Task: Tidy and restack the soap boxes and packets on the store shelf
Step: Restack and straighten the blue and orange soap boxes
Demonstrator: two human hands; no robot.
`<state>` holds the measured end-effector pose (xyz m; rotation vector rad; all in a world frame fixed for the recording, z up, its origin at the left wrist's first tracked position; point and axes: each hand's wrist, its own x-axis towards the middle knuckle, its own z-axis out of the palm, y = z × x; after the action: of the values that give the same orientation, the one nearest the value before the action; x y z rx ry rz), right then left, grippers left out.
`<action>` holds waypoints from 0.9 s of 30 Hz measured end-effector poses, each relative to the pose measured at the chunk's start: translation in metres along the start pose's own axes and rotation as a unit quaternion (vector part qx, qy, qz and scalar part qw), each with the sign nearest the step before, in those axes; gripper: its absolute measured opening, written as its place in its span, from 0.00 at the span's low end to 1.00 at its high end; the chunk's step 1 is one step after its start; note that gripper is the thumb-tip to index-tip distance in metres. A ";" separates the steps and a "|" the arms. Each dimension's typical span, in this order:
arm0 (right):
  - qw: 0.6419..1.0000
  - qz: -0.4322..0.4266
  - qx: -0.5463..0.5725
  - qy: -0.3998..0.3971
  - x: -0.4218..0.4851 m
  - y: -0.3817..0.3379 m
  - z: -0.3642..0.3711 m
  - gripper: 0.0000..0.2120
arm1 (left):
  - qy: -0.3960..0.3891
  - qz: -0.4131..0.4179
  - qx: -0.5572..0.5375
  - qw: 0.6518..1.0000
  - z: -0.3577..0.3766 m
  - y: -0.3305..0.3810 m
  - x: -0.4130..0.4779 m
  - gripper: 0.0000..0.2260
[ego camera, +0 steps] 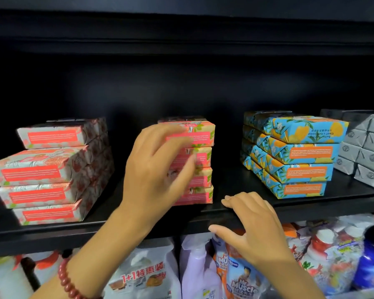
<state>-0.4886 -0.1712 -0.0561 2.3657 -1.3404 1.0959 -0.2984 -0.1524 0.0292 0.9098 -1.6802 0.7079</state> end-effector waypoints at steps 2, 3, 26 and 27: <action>0.999 0.000 0.046 -0.015 -0.004 0.004 -0.005 0.21 | -0.025 0.018 -0.035 0.999 0.005 0.011 -0.010 0.07; 0.997 0.008 0.077 -0.009 -0.006 0.007 -0.011 0.20 | -0.045 0.022 -0.056 0.997 0.010 0.016 -0.014 0.07; 0.991 -0.091 0.075 0.064 0.071 0.156 -0.123 0.24 | -0.140 -0.037 0.163 0.976 0.126 0.099 -0.038 0.18; 0.990 -0.086 0.092 0.069 0.072 0.156 -0.123 0.23 | -0.134 -0.035 0.169 0.976 0.127 0.098 -0.039 0.18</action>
<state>-0.6535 -0.2439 0.0533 2.4256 -1.0087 1.3529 -0.4397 -0.1945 -0.0445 1.3476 -1.7814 0.8697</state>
